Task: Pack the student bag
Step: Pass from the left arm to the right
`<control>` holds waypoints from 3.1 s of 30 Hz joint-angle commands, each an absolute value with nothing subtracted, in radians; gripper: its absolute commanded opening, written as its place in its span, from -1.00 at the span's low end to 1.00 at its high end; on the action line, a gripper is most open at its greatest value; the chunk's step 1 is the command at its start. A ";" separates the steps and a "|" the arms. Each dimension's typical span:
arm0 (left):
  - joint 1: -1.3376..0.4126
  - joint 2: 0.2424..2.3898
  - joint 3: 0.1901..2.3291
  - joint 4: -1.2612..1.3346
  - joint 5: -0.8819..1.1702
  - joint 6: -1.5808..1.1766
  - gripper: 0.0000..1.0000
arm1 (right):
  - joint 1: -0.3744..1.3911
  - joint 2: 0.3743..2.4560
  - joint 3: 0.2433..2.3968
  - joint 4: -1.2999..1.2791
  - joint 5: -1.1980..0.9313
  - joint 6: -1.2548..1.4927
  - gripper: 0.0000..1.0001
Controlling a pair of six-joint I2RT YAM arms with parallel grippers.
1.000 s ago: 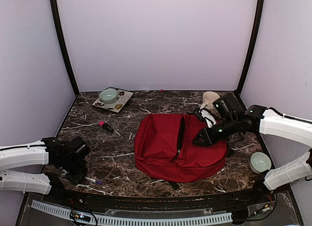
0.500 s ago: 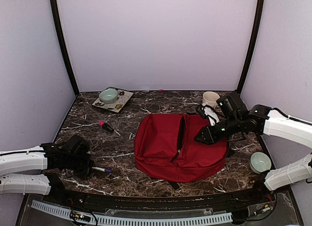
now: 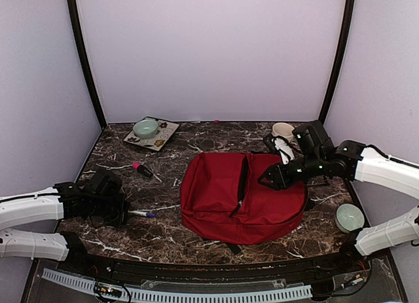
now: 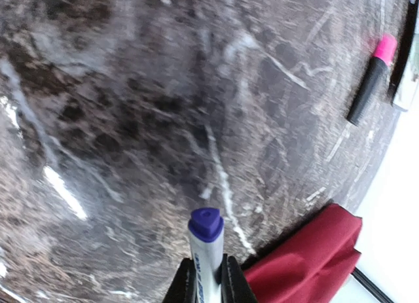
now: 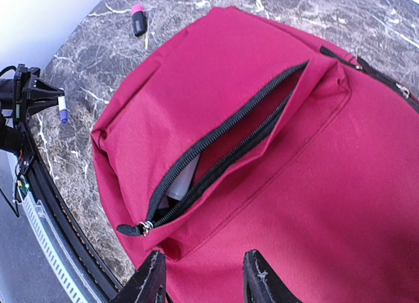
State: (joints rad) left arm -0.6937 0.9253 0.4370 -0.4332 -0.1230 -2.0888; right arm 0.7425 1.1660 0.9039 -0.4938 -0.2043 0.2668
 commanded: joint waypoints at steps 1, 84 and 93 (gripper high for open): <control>-0.690 0.946 0.502 -0.410 -0.143 -2.075 -1.00 | 0.750 1.137 0.931 -0.405 -0.209 0.276 -0.18; -0.869 1.388 1.210 -0.239 -0.147 -2.019 -1.00 | 0.934 1.523 1.238 0.030 -0.261 0.565 -0.56; -0.869 1.388 1.213 -0.244 -0.158 -2.014 -1.00 | 0.934 1.530 1.239 0.010 -0.253 0.557 -0.72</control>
